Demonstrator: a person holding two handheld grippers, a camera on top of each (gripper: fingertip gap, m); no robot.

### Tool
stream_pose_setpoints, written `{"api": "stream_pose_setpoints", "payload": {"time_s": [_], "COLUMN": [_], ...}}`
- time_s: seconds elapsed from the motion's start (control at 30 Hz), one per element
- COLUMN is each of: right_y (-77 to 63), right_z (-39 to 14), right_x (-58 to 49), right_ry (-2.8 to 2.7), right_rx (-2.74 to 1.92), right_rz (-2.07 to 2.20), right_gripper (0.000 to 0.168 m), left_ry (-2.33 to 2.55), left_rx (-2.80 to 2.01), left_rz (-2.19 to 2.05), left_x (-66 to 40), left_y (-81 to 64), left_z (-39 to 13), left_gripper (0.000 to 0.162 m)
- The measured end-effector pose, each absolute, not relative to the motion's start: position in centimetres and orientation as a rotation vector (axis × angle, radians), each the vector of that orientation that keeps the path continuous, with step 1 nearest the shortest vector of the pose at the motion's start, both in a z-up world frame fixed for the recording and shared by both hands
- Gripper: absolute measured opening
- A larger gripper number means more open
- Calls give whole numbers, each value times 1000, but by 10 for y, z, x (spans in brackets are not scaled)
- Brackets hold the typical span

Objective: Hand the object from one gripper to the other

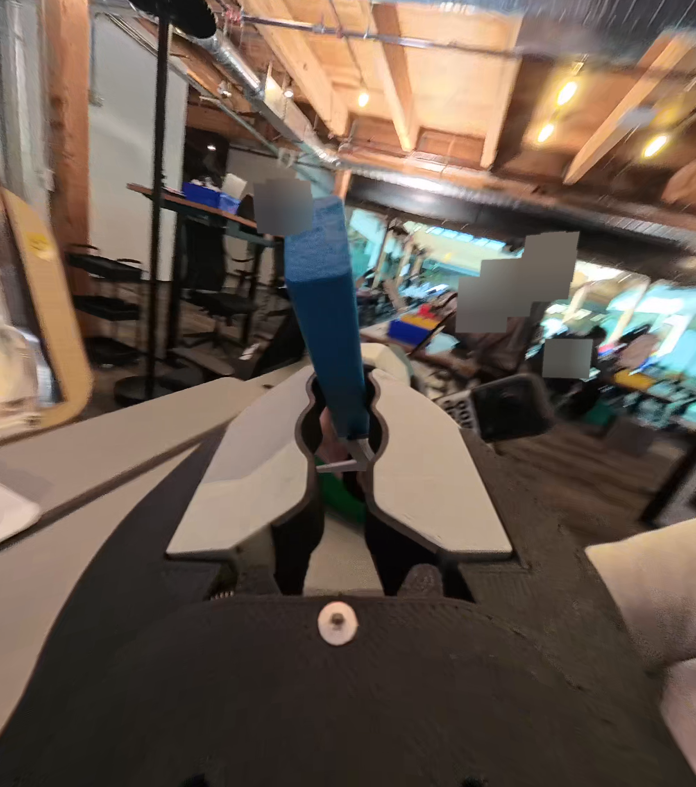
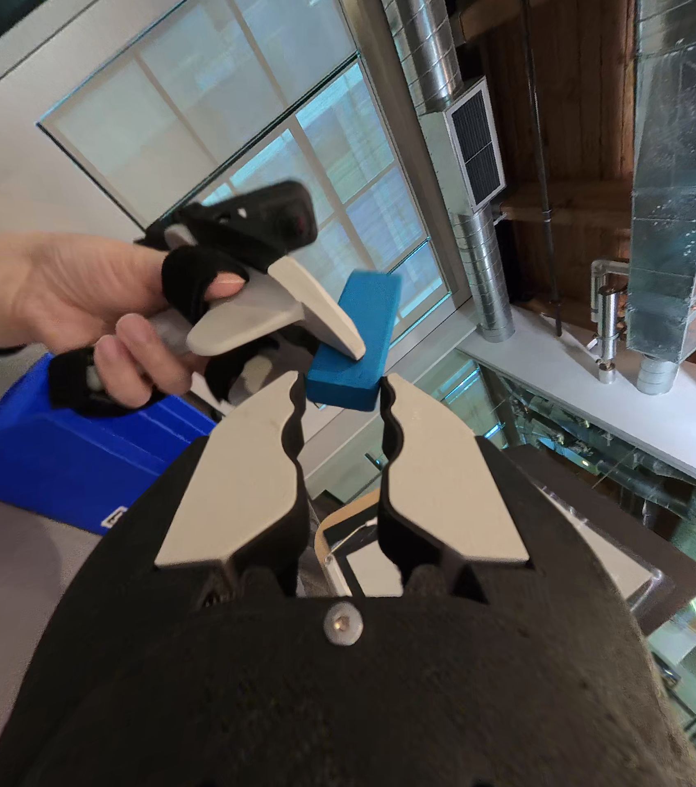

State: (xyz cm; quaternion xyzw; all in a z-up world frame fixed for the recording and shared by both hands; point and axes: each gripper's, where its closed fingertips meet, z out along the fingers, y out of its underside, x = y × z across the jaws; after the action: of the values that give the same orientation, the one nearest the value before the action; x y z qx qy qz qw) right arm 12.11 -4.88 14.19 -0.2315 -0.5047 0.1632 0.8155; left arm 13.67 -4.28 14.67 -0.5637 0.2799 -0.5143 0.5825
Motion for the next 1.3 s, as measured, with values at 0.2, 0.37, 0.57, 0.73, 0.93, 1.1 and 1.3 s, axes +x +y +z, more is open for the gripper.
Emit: {"api": "stream_pose_setpoints", "payload": {"time_s": [0.2, 0.37, 0.57, 0.73, 0.93, 1.1, 1.3], "right_y": [-26, -26, -21, -1, -9, -16, -14], "right_z": [135, 151, 142, 146, 148, 131, 123], "right_x": [127, 129, 109, 135, 145, 129, 122], "right_ry": [-1095, -1023, -983, -931, -1054, -1189, -1233], "right_rx": [-782, -902, -1017, -1035, -722, -508, -426], "right_rz": [580, 458, 472, 339, -177, -461, -570], "right_gripper": [43, 42, 40, 34, 34, 34, 34], "left_ry": [818, 845, 826, 888, 773, 928, 839], "left_rx": [-1322, -1336, -1333, -1282, -1294, -1475, -1445], "left_rz": [-278, 9, 46, 126, -67, -366, -293], "left_x": [105, 110, 131, 132, 119, 131, 124], "left_y": [-4, 9, 6, -1, -19, -47, -40], "left_z": [124, 111, 103, 106, 133, 111, 123], "left_gripper": [17, 17, 23, 38, 36, 48, 51]}}
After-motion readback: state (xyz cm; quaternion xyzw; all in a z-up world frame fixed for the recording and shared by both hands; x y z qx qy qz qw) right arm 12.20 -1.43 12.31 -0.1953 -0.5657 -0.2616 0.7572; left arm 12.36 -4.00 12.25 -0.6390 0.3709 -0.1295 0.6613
